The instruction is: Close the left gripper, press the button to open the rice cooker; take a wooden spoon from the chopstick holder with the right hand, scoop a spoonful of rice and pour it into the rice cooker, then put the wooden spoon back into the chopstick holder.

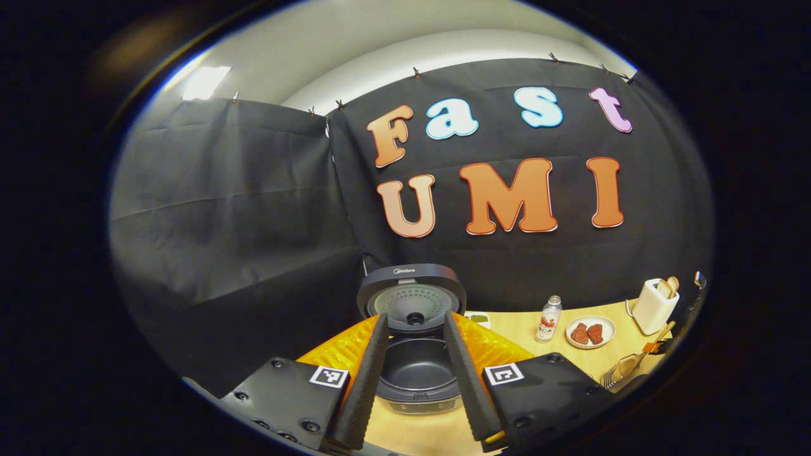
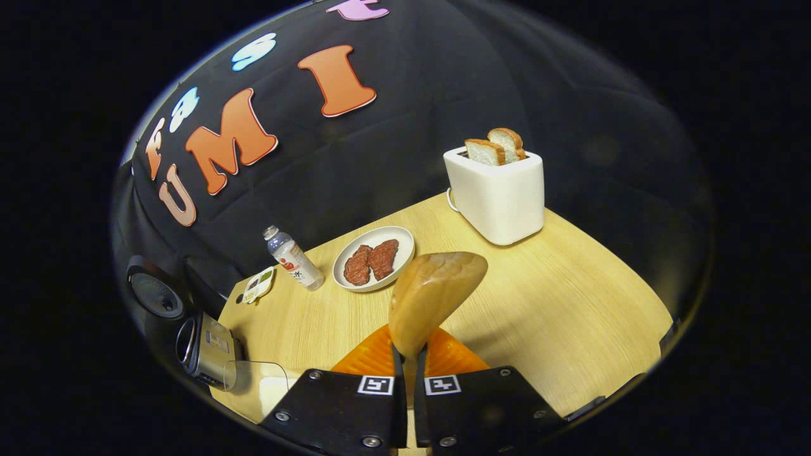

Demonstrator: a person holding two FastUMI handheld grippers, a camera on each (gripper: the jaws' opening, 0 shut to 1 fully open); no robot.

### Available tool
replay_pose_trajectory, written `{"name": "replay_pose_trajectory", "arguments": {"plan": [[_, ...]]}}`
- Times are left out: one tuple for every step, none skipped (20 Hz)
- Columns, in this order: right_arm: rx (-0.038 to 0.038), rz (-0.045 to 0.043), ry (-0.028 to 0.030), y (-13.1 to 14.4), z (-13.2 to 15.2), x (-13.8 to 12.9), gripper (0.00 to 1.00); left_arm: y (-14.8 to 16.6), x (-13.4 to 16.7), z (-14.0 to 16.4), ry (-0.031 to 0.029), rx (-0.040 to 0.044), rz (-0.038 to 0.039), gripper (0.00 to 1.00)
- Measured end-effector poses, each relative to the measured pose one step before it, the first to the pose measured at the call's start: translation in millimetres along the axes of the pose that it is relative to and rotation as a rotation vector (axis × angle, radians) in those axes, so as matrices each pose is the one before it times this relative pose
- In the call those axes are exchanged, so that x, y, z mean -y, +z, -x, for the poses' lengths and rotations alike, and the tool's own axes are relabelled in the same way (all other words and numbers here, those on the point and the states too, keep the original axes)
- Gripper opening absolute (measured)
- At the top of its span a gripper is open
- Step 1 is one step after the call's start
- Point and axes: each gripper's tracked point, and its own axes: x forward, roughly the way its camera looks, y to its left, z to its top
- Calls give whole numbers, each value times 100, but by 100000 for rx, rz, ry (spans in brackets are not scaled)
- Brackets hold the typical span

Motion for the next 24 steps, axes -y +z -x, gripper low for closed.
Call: {"name": "replay_pose_trajectory", "arguments": {"plan": [[1132,-236,-407,508,460,-106,4,-57,238,-157,-1250,-127,223,64],[1832,349,350,716,626,-250,4,42,-30,-92,-433,371,-34,67],[1793,656,363,740,574,-344,4,112,-191,-78,-438,1062,238,70],[1548,1188,502,804,578,-415,4,104,-73,-152,-179,1028,106,76],[1562,1295,779,776,607,-717,4,-133,-498,-104,619,539,-294,82],[1478,1053,1575,880,708,-960,4,-236,-395,-169,621,97,71,88],[1625,862,2007,902,707,-1157,4,-216,-414,-122,700,107,265,94],[1457,1144,2496,721,668,-1345,4,-214,-367,-169,438,40,501,100],[1300,1099,2350,666,777,-1334,4,-326,-397,-93,613,-161,349,100],[302,859,2665,350,519,-1512,4,-208,-325,-160,148,-215,552,100],[170,771,2983,51,401,-1719,4,-419,-271,19,160,-359,388,100],[-136,957,2983,-65,190,-1717,4,-183,-323,-129,77,-181,296,100],[-629,1485,2780,-234,160,-1836,4,-352,-328,-23,93,-344,-290,100],[-724,1608,2164,-328,-23,-1478,4,-178,-445,-118,415,78,-47,95],[-1097,2067,2294,-579,-133,-1420,4,-327,-283,0,-34,-322,-1,95],[-1259,2058,1769,-525,-208,-1297,4,-143,-475,-64,379,-147,314,95],[-1355,2196,1706,-736,-235,-1253,4,-159,-459,-48,76,-322,419,95],[-1312,1906,1045,-603,-354,-1093,4,-162,-513,-37,622,-290,441,95],[-1081,2495,861,-649,-153,-939,4,-214,-604,-54,594,-365,535,100],[-1041,3276,143,-649,-375,-722,4,-243,-582,-121,761,-517,360,95],[-919,3793,69,-819,-328,-627,4,-387,-601,2,862,-659,344,95],[-953,4283,-157,-646,-430,-679,4,-269,-501,-77,536,-518,258,95],[-846,5137,83,-913,-441,-742,4,-233,-533,28,600,-450,166,95],[-558,5423,-1223,-635,-438,-333,4,-210,-422,-95,377,-489,-171,100]]}}
